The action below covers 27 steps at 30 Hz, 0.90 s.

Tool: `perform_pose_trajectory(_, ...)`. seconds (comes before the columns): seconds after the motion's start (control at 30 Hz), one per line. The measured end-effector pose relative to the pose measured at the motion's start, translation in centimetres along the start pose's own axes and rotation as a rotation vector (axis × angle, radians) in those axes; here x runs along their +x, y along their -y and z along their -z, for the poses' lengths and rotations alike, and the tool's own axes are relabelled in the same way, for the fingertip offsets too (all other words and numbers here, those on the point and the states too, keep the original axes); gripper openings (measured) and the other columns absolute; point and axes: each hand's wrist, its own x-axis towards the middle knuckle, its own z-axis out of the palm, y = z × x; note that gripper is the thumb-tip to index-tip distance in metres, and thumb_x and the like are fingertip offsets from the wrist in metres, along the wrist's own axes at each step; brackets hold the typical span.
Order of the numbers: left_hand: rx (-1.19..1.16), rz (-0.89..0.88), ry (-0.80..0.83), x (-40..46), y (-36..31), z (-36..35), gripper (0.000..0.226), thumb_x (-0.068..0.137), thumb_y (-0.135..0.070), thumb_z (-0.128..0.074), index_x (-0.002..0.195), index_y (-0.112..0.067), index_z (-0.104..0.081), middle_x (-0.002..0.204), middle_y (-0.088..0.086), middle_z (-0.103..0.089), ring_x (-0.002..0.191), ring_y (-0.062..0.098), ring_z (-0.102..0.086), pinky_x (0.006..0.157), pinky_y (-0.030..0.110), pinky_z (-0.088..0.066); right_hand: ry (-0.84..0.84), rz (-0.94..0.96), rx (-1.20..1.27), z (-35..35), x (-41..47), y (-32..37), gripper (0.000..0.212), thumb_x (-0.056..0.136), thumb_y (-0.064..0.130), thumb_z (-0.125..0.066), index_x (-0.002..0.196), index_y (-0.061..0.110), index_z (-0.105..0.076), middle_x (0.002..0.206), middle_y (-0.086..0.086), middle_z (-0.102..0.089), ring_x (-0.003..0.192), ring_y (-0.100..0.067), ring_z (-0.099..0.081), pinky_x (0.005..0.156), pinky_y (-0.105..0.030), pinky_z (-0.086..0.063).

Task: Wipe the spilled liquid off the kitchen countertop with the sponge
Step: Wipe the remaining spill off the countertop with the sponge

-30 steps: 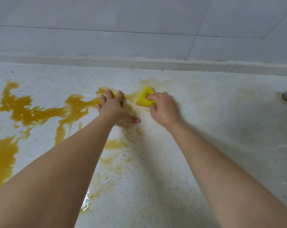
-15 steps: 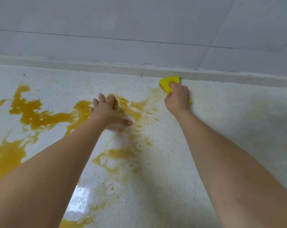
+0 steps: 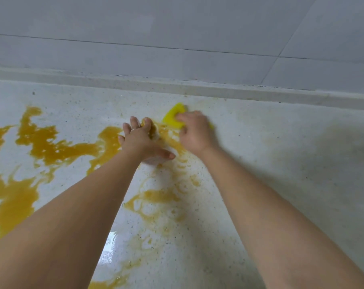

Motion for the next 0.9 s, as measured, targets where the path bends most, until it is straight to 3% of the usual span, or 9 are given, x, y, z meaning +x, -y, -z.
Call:
perform_pose_trajectory(0.07, 0.002, -0.005, -0.006, -0.1, 0.1, 0.0, 0.126, 0.059, -0.055, -0.081, 0.152, -0.027, -0.001, 0.158, 0.004, 0.017, 0.144, 0.028, 0.019, 0.116, 0.049, 0.002, 0.028, 0.113, 0.001, -0.9, -1.0, 0.4, 0.044, 0.084, -0.002, -0.046, 0.125, 0.011, -0.055, 0.129, -0.008, -0.055, 0.118, -0.027, -0.044, 0.102, -0.032, -0.032)
perform_pose_trajectory(0.2, 0.022, -0.036, -0.003, 0.1, 0.3, 0.1, 0.127, 0.058, -0.058, -0.08, 0.152, -0.026, 0.0, 0.157, 0.006, 0.02, 0.144, 0.03, 0.019, 0.115, 0.052, 0.003, -0.213, -0.399, -0.136, 2.5, -0.8, -5.1, 0.047, 0.084, 0.0, -0.043, 0.129, 0.012, -0.05, 0.128, -0.012, -0.053, 0.114, -0.031, -0.047, 0.095, -0.034, -0.038)
perform_pose_trajectory(0.23, 0.024, -0.035, -0.005, 0.1, 0.4, 0.1, 0.127, 0.058, -0.058, -0.08, 0.152, -0.026, -0.001, 0.157, 0.006, 0.019, 0.144, 0.03, 0.019, 0.115, 0.052, 0.003, -0.225, -0.439, -0.134, 2.6, -0.9, -5.1, 0.047, 0.084, 0.001, -0.043, 0.129, 0.011, -0.049, 0.13, -0.012, -0.052, 0.115, -0.031, -0.047, 0.096, -0.034, -0.037)
perform_pose_trajectory(0.4, 0.035, -0.033, -0.02, 0.2, 0.3, -0.1, 0.125, 0.057, -0.058, -0.08, 0.152, -0.026, -0.005, 0.158, 0.004, 0.017, 0.145, 0.029, 0.017, 0.116, 0.053, 0.0, -0.04, 0.016, -0.024, -0.6, -3.4, -0.8, 0.04, 0.085, 0.004, -0.048, 0.123, 0.014, -0.057, 0.125, -0.004, -0.059, 0.116, -0.023, -0.049, 0.097, -0.028, -0.034)
perform_pose_trajectory(0.43, 0.042, -0.038, -0.022, 0.2, 0.4, -0.2, 0.125, 0.057, -0.058, -0.08, 0.152, -0.026, -0.005, 0.158, 0.004, 0.016, 0.145, 0.029, 0.016, 0.117, 0.054, 0.0, -0.092, -0.03, -0.061, -0.2, -3.5, -2.0, 0.041, 0.085, 0.004, -0.047, 0.124, 0.015, -0.055, 0.125, -0.004, -0.058, 0.115, -0.023, -0.049, 0.097, -0.029, -0.036)
perform_pose_trajectory(0.5, 0.044, -0.048, -0.018, 0.2, 0.5, -0.2, 0.125, 0.057, -0.059, -0.079, 0.152, -0.026, -0.005, 0.158, 0.005, 0.016, 0.144, 0.03, 0.016, 0.116, 0.054, 0.001, -0.226, -0.332, -0.131, 1.8, -3.0, -5.7, 0.043, 0.086, 0.005, -0.045, 0.128, 0.013, -0.05, 0.128, -0.009, -0.054, 0.116, -0.027, -0.048, 0.098, -0.035, -0.038)
perform_pose_trajectory(0.57, 0.028, -0.042, -0.016, 0.4, 0.4, -0.2, 0.125, 0.057, -0.057, -0.08, 0.152, -0.026, -0.006, 0.158, 0.005, 0.016, 0.144, 0.03, 0.017, 0.116, 0.054, 0.003, -0.244, -0.546, -0.174, 3.0, -2.4, -7.2, 0.043, 0.087, 0.008, -0.042, 0.129, 0.007, -0.045, 0.134, -0.013, -0.047, 0.121, -0.03, -0.042, 0.102, -0.037, -0.033)
perform_pose_trajectory(0.73, 0.028, -0.031, -0.029, 0.6, 0.3, -0.2, 0.124, 0.055, -0.057, -0.081, 0.152, -0.026, -0.009, 0.158, 0.005, 0.012, 0.145, 0.03, 0.014, 0.116, 0.055, 0.0, -0.09, -0.151, -0.086, 0.2, -2.8, -2.3, 0.043, 0.089, 0.007, -0.042, 0.132, 0.014, -0.046, 0.134, -0.004, -0.049, 0.122, -0.022, -0.041, 0.101, -0.031, -0.033)
perform_pose_trajectory(0.9, 0.036, -0.032, -0.02, 0.6, 0.4, -0.2, 0.124, 0.057, -0.057, -0.08, 0.152, -0.027, -0.006, 0.158, 0.005, 0.014, 0.145, 0.03, 0.016, 0.116, 0.055, 0.001, -0.243, -0.49, -0.102, 2.5, -1.2, -5.2, 0.043, 0.088, 0.006, -0.041, 0.131, 0.009, -0.045, 0.136, -0.01, -0.046, 0.123, -0.029, -0.039, 0.103, -0.034, -0.031)
